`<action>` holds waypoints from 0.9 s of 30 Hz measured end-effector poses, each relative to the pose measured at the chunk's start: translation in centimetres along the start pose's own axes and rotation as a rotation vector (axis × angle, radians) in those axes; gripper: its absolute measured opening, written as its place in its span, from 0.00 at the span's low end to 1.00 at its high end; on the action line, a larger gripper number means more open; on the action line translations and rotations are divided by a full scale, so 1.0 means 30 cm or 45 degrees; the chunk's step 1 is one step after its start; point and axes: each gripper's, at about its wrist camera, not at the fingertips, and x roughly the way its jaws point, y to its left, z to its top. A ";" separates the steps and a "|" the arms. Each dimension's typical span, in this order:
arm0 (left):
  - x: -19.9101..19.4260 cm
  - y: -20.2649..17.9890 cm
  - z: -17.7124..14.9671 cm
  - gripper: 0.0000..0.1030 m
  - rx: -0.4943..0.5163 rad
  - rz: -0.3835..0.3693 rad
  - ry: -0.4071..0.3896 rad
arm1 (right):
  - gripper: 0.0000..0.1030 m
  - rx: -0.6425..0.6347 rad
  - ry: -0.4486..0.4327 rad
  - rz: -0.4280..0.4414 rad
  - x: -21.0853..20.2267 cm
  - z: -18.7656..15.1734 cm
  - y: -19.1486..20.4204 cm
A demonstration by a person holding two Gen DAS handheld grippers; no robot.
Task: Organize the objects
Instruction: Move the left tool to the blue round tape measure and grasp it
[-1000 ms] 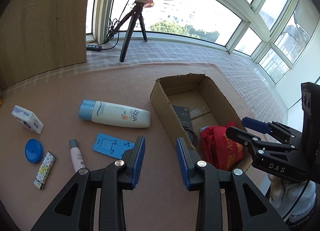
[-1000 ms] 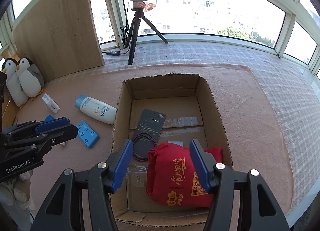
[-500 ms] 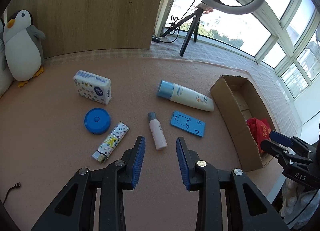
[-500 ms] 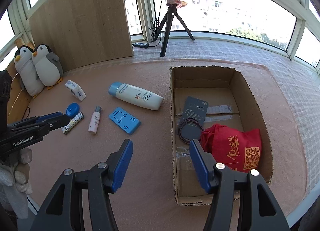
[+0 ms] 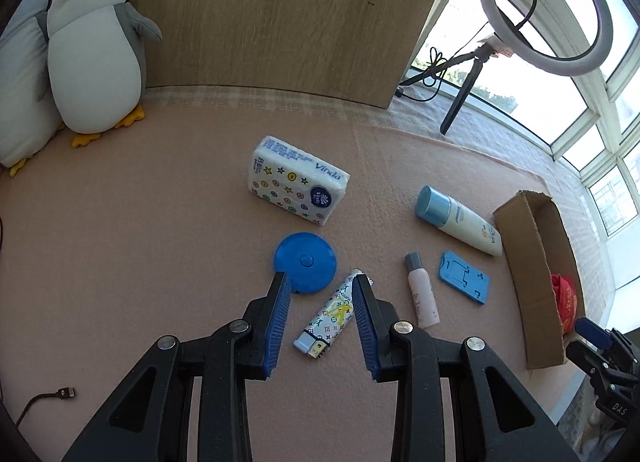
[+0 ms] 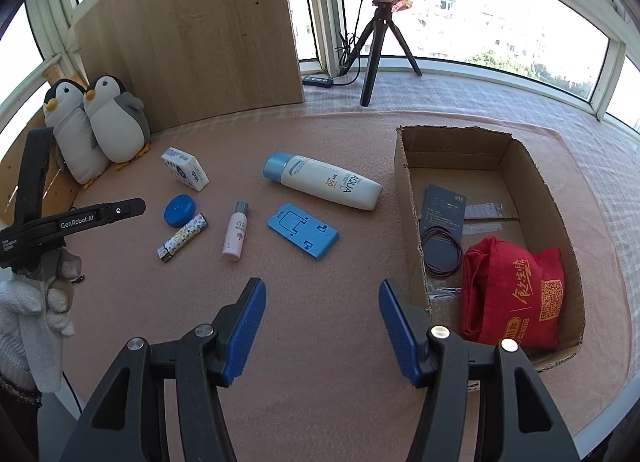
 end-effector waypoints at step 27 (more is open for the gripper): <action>0.275 -0.010 0.051 0.51 0.090 0.182 0.089 | 0.53 0.030 0.101 -0.017 0.073 -0.025 -0.027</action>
